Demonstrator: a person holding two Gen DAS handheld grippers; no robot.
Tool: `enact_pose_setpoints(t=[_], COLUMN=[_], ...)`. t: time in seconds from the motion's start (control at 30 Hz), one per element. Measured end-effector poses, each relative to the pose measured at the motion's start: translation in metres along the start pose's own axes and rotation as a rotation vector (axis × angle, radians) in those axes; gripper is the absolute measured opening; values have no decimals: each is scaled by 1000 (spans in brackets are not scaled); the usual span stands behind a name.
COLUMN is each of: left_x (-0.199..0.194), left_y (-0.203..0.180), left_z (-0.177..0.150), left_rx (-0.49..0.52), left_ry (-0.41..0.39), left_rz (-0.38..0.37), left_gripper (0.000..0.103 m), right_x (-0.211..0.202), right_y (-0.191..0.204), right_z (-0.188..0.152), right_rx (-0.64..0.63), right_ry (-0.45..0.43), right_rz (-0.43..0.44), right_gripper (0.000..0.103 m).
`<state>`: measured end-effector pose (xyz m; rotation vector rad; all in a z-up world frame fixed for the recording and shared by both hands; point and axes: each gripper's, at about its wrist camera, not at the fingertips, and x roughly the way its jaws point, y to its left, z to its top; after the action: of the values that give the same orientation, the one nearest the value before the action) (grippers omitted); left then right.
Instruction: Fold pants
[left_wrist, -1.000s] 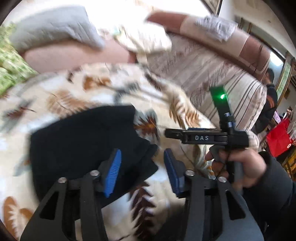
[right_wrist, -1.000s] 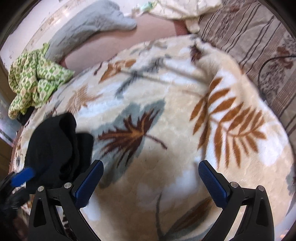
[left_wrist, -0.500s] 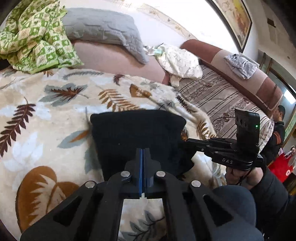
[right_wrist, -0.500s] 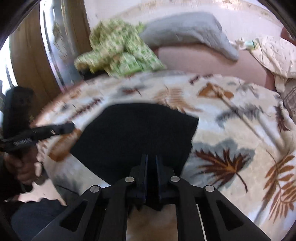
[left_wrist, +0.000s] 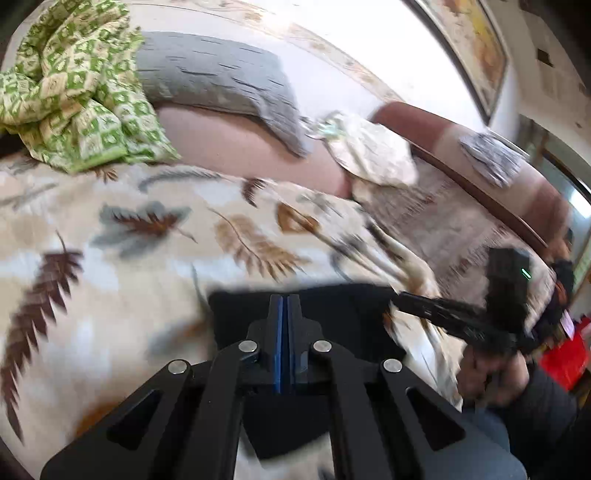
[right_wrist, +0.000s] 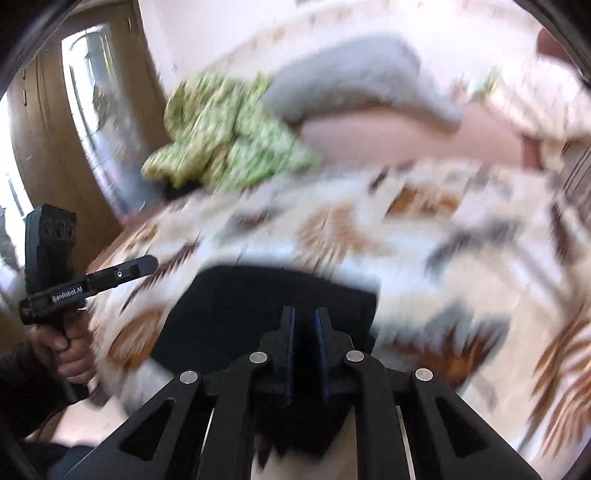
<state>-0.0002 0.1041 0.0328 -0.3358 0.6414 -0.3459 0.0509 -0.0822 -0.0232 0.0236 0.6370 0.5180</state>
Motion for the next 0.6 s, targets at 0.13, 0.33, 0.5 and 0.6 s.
enact_pose_setpoints(t=[0.13,0.33,0.5,0.6], left_x=[67,101,79,48], left_y=[16,25,14,0], left_z=[8,-14,-3,-5], left_rx=[-68,-125,-83,-47], left_ry=[190,271,200,142], left_rz=[43,101,107,47], left_gripper=[0,0,0,0], right_x=[49,84,60,26], right_y=[-12,-32,-34,-21], right_z=[5,-15,-9,0], right_rx=[21,83,136,100], right_ry=[126,260,195,84], right_rz=[-98,-168,-117,-51], right_gripper=[10,4,9,12])
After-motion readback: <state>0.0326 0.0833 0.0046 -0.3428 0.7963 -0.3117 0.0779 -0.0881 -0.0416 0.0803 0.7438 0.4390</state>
